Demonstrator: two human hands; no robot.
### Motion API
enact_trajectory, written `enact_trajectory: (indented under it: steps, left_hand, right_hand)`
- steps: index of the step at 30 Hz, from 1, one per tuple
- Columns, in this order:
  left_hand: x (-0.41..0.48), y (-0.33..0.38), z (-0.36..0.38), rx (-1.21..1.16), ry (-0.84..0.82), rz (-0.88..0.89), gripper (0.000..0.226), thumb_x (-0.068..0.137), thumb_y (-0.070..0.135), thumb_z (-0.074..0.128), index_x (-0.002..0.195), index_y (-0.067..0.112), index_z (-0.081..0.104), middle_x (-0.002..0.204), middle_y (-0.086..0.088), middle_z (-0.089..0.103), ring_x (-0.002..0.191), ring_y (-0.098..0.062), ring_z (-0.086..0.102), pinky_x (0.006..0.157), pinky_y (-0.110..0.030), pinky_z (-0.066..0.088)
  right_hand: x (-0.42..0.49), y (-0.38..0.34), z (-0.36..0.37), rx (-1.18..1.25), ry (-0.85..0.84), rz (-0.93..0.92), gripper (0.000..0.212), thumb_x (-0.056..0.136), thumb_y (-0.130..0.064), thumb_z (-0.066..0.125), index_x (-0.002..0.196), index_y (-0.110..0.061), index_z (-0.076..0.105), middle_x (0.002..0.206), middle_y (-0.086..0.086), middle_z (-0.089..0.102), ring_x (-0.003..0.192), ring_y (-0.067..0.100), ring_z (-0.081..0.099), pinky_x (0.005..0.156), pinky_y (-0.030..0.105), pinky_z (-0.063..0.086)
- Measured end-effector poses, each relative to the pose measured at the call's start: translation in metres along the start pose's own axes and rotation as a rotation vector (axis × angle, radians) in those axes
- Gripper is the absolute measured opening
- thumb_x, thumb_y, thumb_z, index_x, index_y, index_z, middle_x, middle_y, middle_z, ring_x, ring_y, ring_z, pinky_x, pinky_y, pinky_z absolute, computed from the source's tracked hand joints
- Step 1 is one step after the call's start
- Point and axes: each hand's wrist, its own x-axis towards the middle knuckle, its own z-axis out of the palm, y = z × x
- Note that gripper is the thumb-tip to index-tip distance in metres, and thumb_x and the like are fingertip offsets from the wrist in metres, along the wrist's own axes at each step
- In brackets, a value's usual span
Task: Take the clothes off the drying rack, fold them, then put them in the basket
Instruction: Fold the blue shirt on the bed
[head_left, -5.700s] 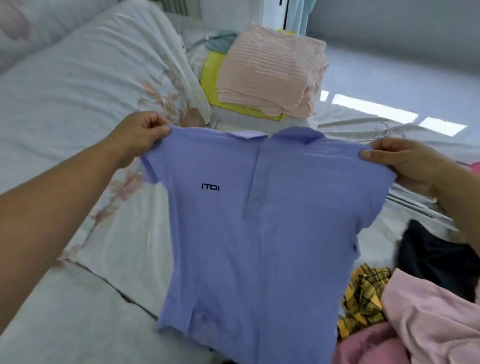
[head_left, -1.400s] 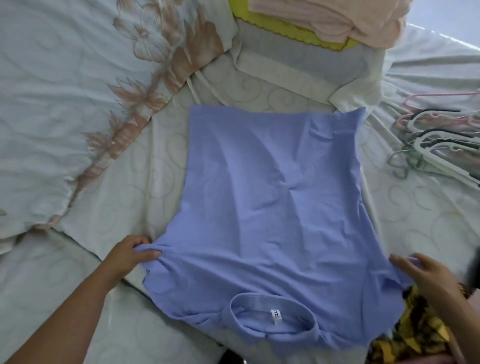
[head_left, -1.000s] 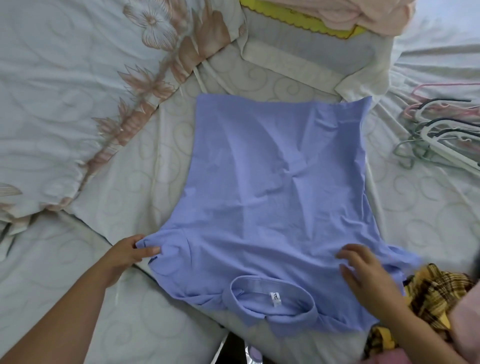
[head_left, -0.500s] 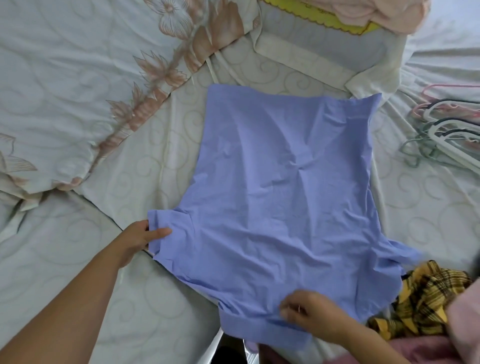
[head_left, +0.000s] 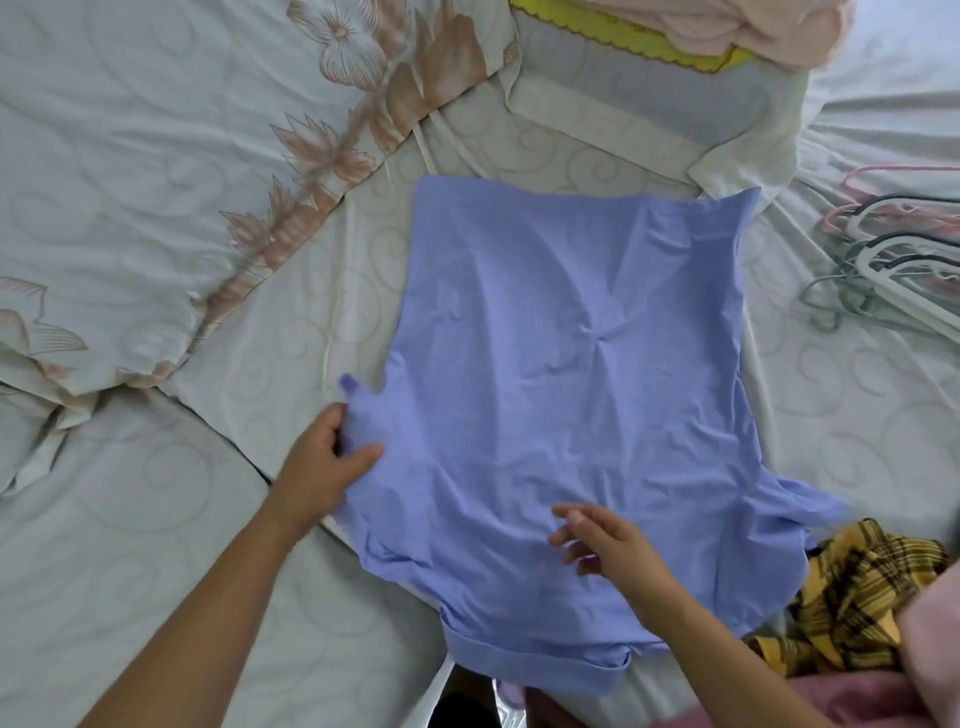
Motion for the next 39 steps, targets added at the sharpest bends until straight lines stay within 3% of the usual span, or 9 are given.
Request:
enact_trajectory:
  steps: [3, 5, 8, 14, 23, 27, 30, 35, 39]
  left_hand:
    - [-0.026, 0.022, 0.059, 0.202, -0.283, 0.122, 0.046, 0.073, 0.032, 0.072, 0.112, 0.018, 0.052, 0.095, 0.008, 0.06, 0.077, 0.012, 0.053, 0.072, -0.004, 0.039]
    - [-0.035, 0.022, 0.094, 0.443, -0.577, 0.14, 0.065, 0.082, 0.035, 0.069, 0.137, 0.016, 0.04, 0.125, 0.005, 0.054, 0.097, 0.005, 0.051, 0.082, -0.004, 0.034]
    - [-0.029, 0.006, 0.117, 0.583, -0.837, -0.015, 0.067, 0.086, 0.045, 0.06, 0.143, 0.024, 0.03, 0.132, 0.002, 0.051, 0.095, -0.012, 0.057, 0.07, -0.012, 0.039]
    - [0.052, 0.009, 0.088, 0.375, -0.378, -0.109, 0.008, 0.091, 0.019, 0.058, 0.09, 0.011, 0.055, 0.079, -0.005, 0.06, 0.047, -0.002, 0.054, 0.041, -0.016, 0.038]
    - [0.219, 0.087, 0.095, 0.125, 0.112, -0.095, 0.033, 0.092, 0.029, 0.056, 0.064, 0.015, 0.047, 0.063, -0.003, 0.053, 0.044, -0.008, 0.05, 0.045, -0.023, 0.037]
    - [0.272, 0.105, 0.105, -0.023, 0.249, -0.23, 0.039, 0.087, 0.043, 0.06, 0.082, 0.005, 0.055, 0.066, -0.008, 0.052, 0.055, -0.019, 0.051, 0.059, -0.032, 0.046]
    - [0.3, 0.107, 0.097, 0.095, 0.33, -0.218, 0.045, 0.087, 0.036, 0.061, 0.106, -0.005, 0.061, 0.095, -0.019, 0.066, 0.085, -0.033, 0.065, 0.082, -0.041, 0.054]
    - [0.301, 0.128, 0.106, 0.383, 0.324, 0.135, 0.017, 0.086, 0.02, 0.058, 0.075, 0.007, 0.058, 0.094, -0.026, 0.064, 0.087, -0.035, 0.063, 0.074, -0.04, 0.048]
    - [0.279, 0.156, 0.144, -0.026, -0.044, 0.14, 0.021, 0.09, 0.017, 0.059, 0.078, 0.024, 0.044, 0.077, -0.001, 0.055, 0.054, -0.011, 0.06, 0.047, -0.023, 0.049]
  right_hand:
    - [0.006, -0.015, 0.007, 0.274, -0.022, 0.113, 0.032, 0.099, -0.031, 0.04, 0.105, -0.009, 0.062, 0.087, 0.009, 0.072, 0.07, 0.016, 0.065, 0.067, 0.026, 0.05]
    - [0.012, -0.021, 0.012, 0.373, 0.015, 0.174, 0.046, 0.097, -0.042, 0.038, 0.103, -0.004, 0.063, 0.089, 0.014, 0.072, 0.078, 0.023, 0.069, 0.077, 0.035, 0.051]
    - [0.022, -0.02, 0.014, 0.341, 0.097, 0.208, 0.054, 0.09, -0.052, 0.048, 0.11, -0.005, 0.065, 0.113, 0.02, 0.066, 0.105, 0.032, 0.064, 0.095, 0.045, 0.048]
    - [0.03, -0.008, 0.011, 0.241, 0.113, 0.115, 0.013, 0.09, -0.019, 0.06, 0.103, -0.019, 0.065, 0.111, 0.005, 0.068, 0.103, 0.022, 0.063, 0.099, 0.044, 0.046]
    - [0.045, 0.006, 0.009, 0.262, 0.202, 0.092, 0.01, 0.085, -0.009, 0.067, 0.094, -0.012, 0.07, 0.087, -0.004, 0.074, 0.087, 0.013, 0.067, 0.08, 0.025, 0.054]
    - [0.05, 0.013, 0.01, 0.213, 0.274, 0.027, 0.015, 0.086, -0.006, 0.064, 0.08, -0.017, 0.071, 0.066, -0.014, 0.069, 0.068, -0.001, 0.059, 0.061, 0.009, 0.046]
    - [0.053, 0.016, 0.009, 0.164, 0.304, 0.005, 0.02, 0.088, -0.008, 0.061, 0.074, -0.02, 0.068, 0.059, -0.015, 0.063, 0.06, -0.004, 0.052, 0.057, 0.011, 0.041]
    - [0.048, 0.023, 0.01, 0.101, 0.281, -0.052, 0.023, 0.091, -0.006, 0.057, 0.084, -0.023, 0.072, 0.078, -0.023, 0.068, 0.074, -0.011, 0.057, 0.069, 0.008, 0.042]
    - [0.033, 0.024, 0.008, 0.144, 0.315, -0.089, 0.064, 0.087, 0.005, 0.056, 0.071, -0.055, 0.069, 0.076, -0.039, 0.063, 0.078, -0.026, 0.053, 0.071, 0.0, 0.04]
